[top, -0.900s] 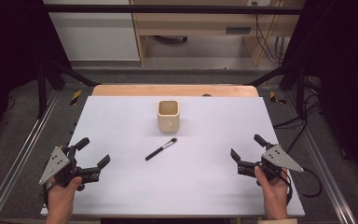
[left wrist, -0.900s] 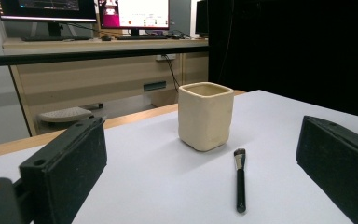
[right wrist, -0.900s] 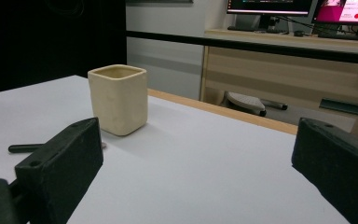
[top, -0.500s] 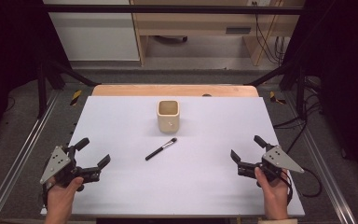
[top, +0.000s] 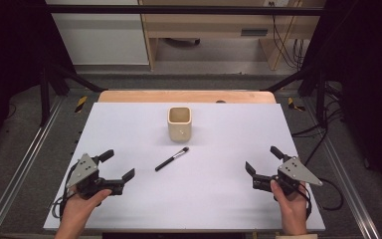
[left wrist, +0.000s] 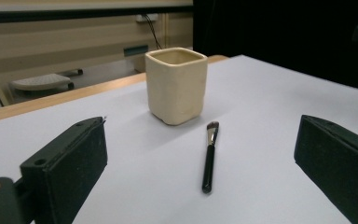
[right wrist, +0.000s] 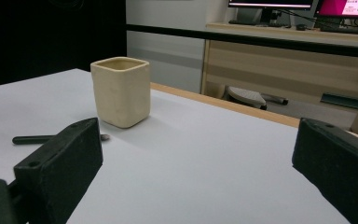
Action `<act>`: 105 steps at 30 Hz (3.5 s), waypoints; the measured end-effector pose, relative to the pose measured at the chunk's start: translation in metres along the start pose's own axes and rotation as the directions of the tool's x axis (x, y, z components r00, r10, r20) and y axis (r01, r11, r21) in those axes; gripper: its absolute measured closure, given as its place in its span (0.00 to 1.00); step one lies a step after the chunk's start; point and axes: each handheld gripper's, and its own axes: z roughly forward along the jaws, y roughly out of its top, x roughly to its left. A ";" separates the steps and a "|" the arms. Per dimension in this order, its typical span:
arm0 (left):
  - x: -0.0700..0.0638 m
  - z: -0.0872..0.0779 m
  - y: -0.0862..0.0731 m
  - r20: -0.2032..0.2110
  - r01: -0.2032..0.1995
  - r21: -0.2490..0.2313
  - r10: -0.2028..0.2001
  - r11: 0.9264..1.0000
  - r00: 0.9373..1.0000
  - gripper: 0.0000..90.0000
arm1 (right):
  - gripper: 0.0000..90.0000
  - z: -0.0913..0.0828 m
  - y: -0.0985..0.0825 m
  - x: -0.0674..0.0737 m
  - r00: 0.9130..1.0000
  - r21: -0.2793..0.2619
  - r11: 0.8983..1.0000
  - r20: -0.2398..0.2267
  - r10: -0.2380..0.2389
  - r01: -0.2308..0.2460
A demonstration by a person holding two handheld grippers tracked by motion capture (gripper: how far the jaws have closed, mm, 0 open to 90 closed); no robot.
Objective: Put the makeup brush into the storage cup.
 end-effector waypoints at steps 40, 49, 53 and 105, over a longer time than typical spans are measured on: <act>-0.028 0.119 0.050 0.126 -0.250 0.409 0.217 0.877 0.968 0.05 | 0.02 0.004 -0.003 0.004 0.999 0.041 0.998 -0.028 -0.037 0.038; -0.029 0.137 0.050 0.167 -0.281 0.470 0.229 0.837 0.959 0.05 | 0.02 0.004 -0.004 0.004 0.999 0.046 0.998 -0.027 -0.029 0.030; -0.031 0.145 0.047 0.184 -0.285 0.494 0.222 0.821 0.957 0.04 | 0.02 0.004 -0.004 0.004 0.999 0.054 0.998 -0.027 -0.032 0.034; -0.018 0.185 0.036 0.193 -0.273 0.650 0.193 0.710 0.962 0.05 | 0.03 0.006 -0.006 0.005 0.998 0.064 0.997 -0.039 -0.043 0.045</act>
